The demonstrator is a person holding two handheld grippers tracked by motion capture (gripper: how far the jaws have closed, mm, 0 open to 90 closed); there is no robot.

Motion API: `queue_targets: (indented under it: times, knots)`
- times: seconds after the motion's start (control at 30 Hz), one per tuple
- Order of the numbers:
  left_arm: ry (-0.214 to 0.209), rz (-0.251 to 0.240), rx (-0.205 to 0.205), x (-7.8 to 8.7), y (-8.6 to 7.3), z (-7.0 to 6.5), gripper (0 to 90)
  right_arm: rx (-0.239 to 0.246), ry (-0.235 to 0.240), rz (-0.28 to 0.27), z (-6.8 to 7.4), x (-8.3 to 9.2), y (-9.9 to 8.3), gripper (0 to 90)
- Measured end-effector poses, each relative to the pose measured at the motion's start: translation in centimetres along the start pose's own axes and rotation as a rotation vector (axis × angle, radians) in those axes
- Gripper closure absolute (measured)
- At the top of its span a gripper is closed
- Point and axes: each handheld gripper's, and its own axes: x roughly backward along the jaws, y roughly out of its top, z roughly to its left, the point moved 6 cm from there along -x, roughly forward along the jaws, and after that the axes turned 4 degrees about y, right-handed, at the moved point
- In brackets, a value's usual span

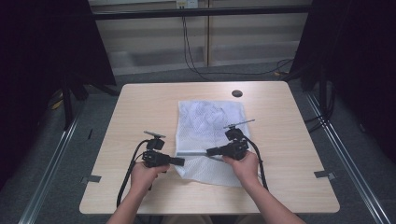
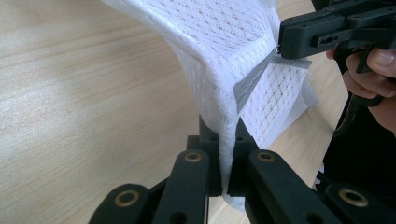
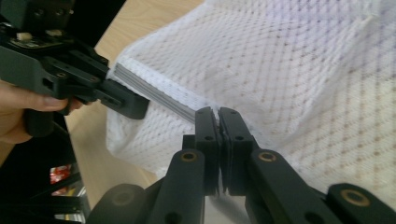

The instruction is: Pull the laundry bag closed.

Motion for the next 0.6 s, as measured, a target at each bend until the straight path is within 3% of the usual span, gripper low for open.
queue_targets:
  times: [0.23, 0.3, 0.4, 0.47, 0.57, 0.6]
  knots:
    - [-0.002, 0.010, -0.005, 0.11, -0.15, 0.06, 89.1, -0.004, 0.000, -0.004, -0.34, 0.30, -0.17, 87.1]
    - [0.009, 0.008, -0.029, 0.18, -0.14, 0.23, 89.1, -0.004, 0.001, -0.004, -0.32, 0.35, -0.17, 87.1]
    - [0.008, -0.002, -0.008, 0.14, -0.20, 0.03, 89.1, 0.000, 0.004, -0.002, -0.28, 0.36, -0.22, 87.1]
    - [0.009, 0.014, -0.029, 0.23, -0.35, 0.17, 89.1, -0.004, 0.007, -0.003, -0.24, 0.32, -0.33, 87.1]
    - [0.003, 0.002, 0.001, 0.09, -0.38, -0.18, 89.1, -0.001, 0.013, -0.004, -0.32, 0.34, -0.51, 87.1]
    - [0.003, 0.014, -0.014, 0.16, -0.43, -0.07, 89.1, 0.003, 0.006, -0.004, -0.38, 0.37, -0.53, 87.1]
